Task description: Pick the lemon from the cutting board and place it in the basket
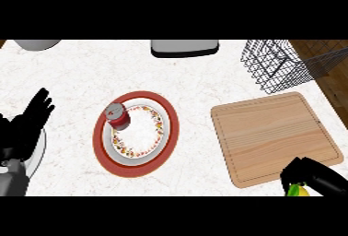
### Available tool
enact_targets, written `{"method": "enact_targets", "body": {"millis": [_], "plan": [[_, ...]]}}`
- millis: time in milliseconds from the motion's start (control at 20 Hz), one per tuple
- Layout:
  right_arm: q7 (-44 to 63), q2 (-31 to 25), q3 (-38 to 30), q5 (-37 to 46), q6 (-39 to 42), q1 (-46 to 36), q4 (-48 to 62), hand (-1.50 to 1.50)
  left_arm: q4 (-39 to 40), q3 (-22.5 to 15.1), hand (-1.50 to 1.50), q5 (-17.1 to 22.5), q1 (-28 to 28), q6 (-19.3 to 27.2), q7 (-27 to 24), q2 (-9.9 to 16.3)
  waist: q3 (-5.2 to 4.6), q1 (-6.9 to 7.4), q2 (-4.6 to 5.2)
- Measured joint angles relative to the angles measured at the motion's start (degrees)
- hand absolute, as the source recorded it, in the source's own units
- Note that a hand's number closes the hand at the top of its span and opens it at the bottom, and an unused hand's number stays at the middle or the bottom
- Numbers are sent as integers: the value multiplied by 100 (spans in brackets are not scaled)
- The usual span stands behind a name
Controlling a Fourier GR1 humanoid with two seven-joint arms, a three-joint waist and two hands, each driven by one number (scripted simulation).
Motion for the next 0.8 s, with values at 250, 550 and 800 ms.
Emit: {"method": "enact_targets", "body": {"millis": [250,550,800], "plan": [[215,-273,-538,-1076,227,914,-1457,150,-57,45,0,-13,94,32,-18,11,54,-82,29],[1240,-883,-1698,-2440,564,1708,-3235,150,-124,14,0,-7,6,4,54,2,75,-1,81],[2672,-1152,-2683,-3506,508,2065,-4700,150,-135,-64,0,-27,-87,-63,62,-37,87,157,122]]}}
